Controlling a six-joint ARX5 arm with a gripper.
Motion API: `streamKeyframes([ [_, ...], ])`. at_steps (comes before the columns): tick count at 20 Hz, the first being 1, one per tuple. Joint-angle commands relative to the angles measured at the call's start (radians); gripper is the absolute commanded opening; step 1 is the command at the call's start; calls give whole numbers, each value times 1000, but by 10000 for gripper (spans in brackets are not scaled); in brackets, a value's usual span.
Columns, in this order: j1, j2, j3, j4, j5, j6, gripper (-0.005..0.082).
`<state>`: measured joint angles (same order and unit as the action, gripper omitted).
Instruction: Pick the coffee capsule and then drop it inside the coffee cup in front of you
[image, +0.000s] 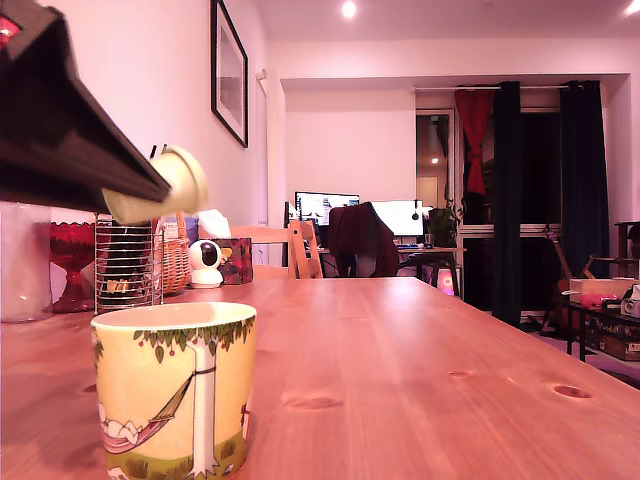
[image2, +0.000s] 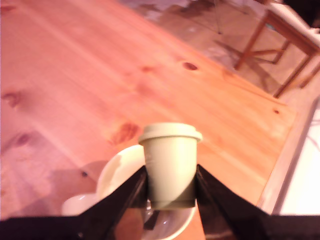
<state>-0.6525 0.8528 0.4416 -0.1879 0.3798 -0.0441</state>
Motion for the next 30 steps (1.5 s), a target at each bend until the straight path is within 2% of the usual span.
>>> streamKeyframes([
  [1, -18, 33, 0, 0, -36, -5, 360],
  [3, -29, 58, 3, -3, -75, -13, 360],
  [8, -38, 121, 36, -22, -76, -15, 357],
  [18, -37, 123, 63, -21, -75, -11, 351],
  [22, -37, 121, 64, -22, -74, -11, 213],
  [25, -37, 120, 66, -21, -75, -11, -10],
  [27, -37, 106, 66, -18, -85, -8, -21],
  [30, -37, 60, 66, -14, -141, -6, -21],
])
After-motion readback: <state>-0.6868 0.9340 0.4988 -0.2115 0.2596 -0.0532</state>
